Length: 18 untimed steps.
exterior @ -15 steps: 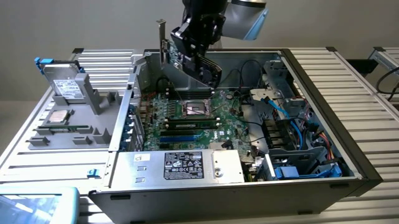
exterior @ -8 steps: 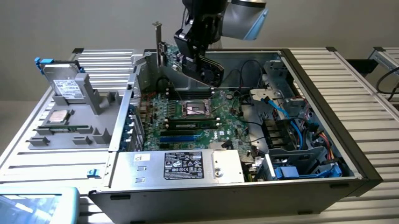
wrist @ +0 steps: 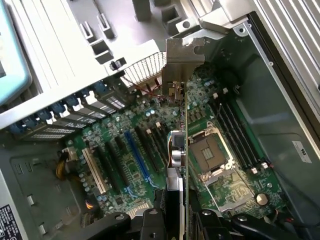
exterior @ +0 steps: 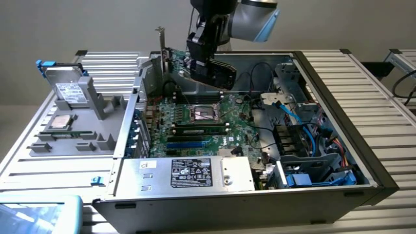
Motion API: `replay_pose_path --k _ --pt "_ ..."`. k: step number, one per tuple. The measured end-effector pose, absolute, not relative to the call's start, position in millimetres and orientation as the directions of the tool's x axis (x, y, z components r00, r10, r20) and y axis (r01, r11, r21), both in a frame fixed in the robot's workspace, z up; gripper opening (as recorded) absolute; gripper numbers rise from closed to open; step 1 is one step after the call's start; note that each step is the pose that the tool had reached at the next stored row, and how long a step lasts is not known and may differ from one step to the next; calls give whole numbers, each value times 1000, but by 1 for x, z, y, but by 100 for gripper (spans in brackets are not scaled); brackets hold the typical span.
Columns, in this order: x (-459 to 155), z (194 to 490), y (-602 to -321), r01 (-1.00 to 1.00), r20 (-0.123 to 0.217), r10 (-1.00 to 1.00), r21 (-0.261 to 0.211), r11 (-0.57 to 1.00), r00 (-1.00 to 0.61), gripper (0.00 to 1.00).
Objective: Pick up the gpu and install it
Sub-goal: 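Insert the gpu into the slot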
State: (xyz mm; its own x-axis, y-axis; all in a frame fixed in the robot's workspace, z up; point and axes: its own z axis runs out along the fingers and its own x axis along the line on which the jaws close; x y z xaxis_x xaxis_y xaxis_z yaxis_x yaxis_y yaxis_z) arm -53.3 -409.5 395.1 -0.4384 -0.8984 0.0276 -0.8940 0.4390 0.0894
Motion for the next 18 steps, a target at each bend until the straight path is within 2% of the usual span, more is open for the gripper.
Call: replay_pose_path --k 18 --pt "-53 391 -410 -986 20 -986 26 165 -164 28"
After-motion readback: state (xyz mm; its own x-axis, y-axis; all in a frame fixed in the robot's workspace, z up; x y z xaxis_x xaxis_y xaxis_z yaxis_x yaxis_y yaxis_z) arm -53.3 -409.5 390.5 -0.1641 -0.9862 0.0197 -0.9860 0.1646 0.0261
